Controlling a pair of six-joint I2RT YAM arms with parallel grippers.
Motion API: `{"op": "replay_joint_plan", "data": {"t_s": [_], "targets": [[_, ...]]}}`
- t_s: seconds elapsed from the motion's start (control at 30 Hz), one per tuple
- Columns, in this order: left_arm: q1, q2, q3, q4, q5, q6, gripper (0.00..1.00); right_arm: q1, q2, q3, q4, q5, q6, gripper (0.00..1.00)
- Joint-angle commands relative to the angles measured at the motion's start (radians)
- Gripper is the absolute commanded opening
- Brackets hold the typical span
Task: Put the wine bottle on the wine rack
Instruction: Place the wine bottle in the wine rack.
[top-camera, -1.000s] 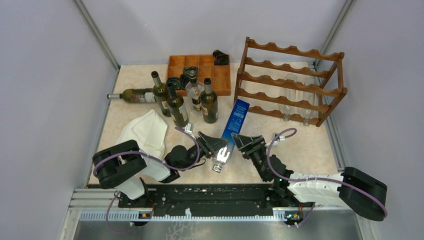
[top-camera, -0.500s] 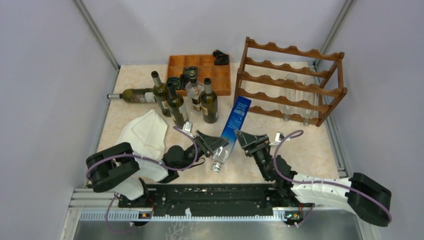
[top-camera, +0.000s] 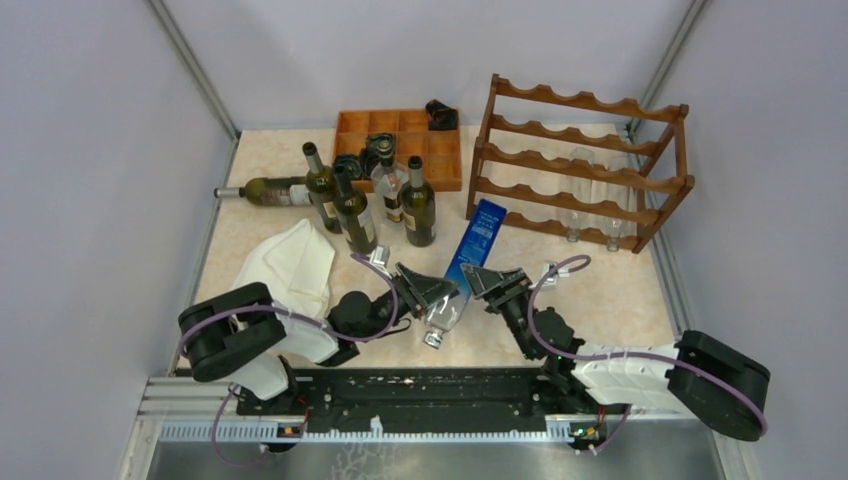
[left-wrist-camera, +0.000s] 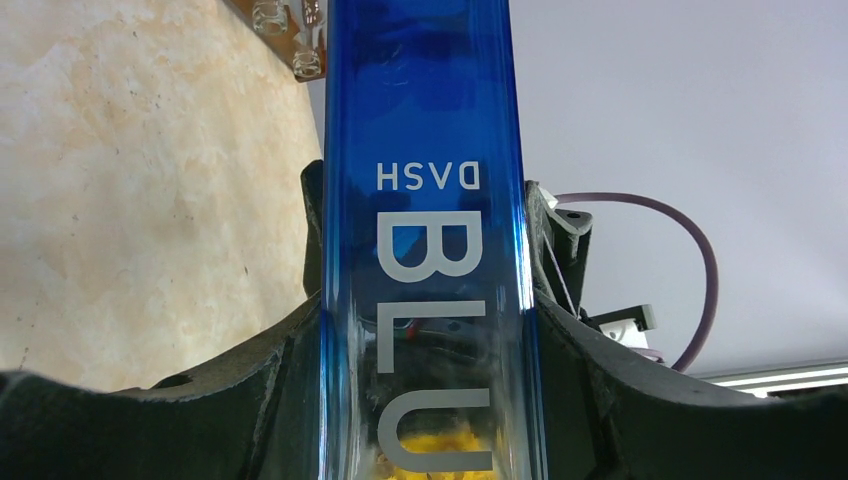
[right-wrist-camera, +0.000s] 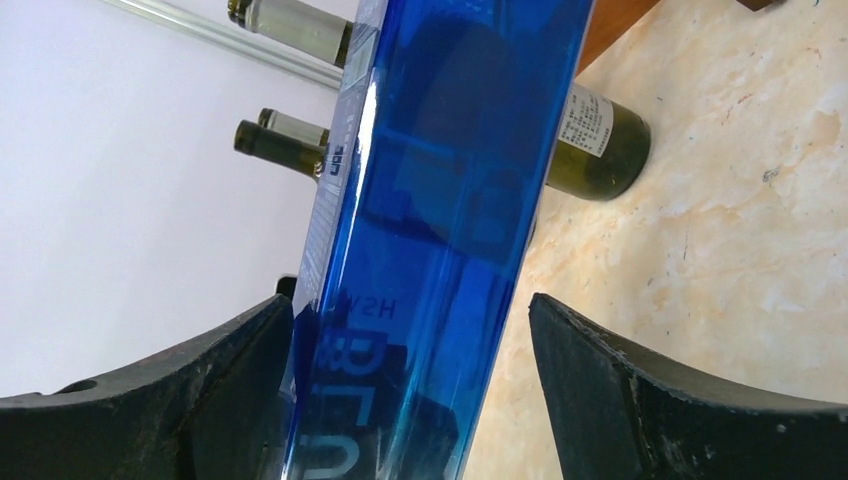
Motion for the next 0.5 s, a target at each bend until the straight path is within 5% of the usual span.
{"op": "replay_joint_plan", "data": {"t_s": [0.0, 0.1, 0.23, 0.37, 0.47], "targets": [[-0.004, -0.009, 0.070, 0.413, 0.033, -0.025, 0.00, -0.009, 0.072, -0.014, 0.164, -0.032, -0.047, 0.84], [-0.003, 0.006, 0.067, 0.413, 0.037, -0.030, 0.00, -0.015, 0.089, -0.012, 0.212, -0.035, -0.078, 0.74], [-0.003, 0.029, 0.052, 0.413, 0.035, -0.034, 0.05, -0.020, 0.077, -0.012, 0.224, -0.037, -0.105, 0.39], [-0.003, 0.051, 0.019, 0.413, 0.038, -0.032, 0.40, -0.023, 0.024, -0.041, 0.234, -0.018, -0.125, 0.13], [-0.003, 0.061, -0.016, 0.413, 0.060, -0.008, 0.67, -0.028, -0.072, -0.061, 0.156, 0.002, -0.135, 0.04]]}}
